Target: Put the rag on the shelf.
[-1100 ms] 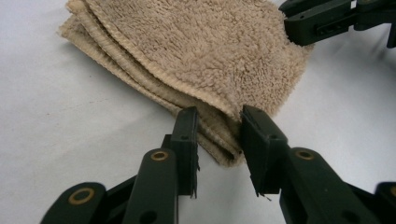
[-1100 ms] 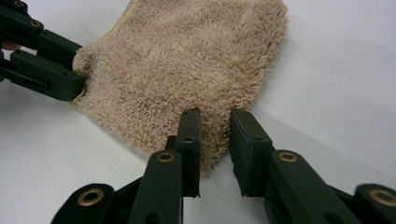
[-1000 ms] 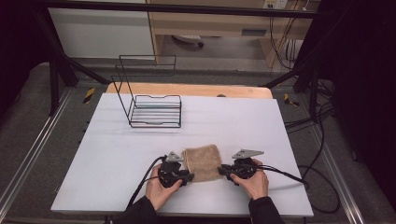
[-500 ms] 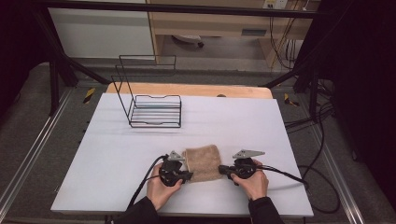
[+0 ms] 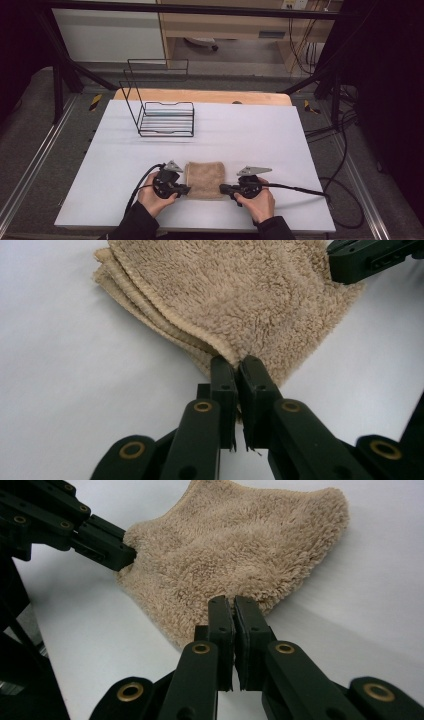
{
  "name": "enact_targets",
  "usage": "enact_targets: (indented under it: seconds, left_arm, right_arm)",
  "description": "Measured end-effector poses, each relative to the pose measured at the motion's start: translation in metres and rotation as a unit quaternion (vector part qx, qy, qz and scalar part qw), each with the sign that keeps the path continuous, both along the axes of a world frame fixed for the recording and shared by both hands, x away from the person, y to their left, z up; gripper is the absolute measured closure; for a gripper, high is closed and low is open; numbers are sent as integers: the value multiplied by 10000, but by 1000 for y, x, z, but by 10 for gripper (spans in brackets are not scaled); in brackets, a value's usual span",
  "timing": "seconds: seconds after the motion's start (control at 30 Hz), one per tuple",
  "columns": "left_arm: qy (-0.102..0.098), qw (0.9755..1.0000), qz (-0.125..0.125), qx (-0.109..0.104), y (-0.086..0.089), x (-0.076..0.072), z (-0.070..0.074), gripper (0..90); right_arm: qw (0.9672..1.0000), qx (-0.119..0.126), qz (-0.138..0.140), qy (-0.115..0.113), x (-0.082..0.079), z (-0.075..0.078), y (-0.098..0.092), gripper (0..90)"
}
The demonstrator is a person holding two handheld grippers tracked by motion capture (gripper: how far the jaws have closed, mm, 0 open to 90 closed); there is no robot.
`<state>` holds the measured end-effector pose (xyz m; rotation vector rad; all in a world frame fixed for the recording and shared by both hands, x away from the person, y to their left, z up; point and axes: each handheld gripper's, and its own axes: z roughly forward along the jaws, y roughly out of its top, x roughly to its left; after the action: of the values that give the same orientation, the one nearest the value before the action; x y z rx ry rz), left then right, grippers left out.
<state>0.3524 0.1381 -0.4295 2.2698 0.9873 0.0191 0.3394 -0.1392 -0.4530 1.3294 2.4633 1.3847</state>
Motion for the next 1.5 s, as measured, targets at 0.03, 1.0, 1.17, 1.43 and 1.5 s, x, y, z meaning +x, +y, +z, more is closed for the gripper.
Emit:
enact_targets:
  seconds: [0.03, 1.0, 1.17, 1.43, 1.5]
  left_arm:
    - [5, 10000, 3, 10, 4, -1, 0, 853]
    - [-538, 9929, 994, -384, 27, 42, 1, 353]
    - [-516, 9925, 1083, -235, 18, 52, -10, 420]
    - [-374, 9925, 1118, -310, 16, 56, -13, 575]
    - [-319, 9928, 1109, -305, 15, 56, -14, 607]
  right_arm:
    - [10000, -10, 30, -30, -1, -1, 4, 870]
    - [9943, -380, 37, -994, 8, 10, -11, 317]
    - [9948, -377, -31, -950, 11, 10, -16, 285]
    - [9948, -340, -99, -956, 14, 14, -21, 270]
    - [9951, -325, -120, -930, 14, 14, -21, 276]
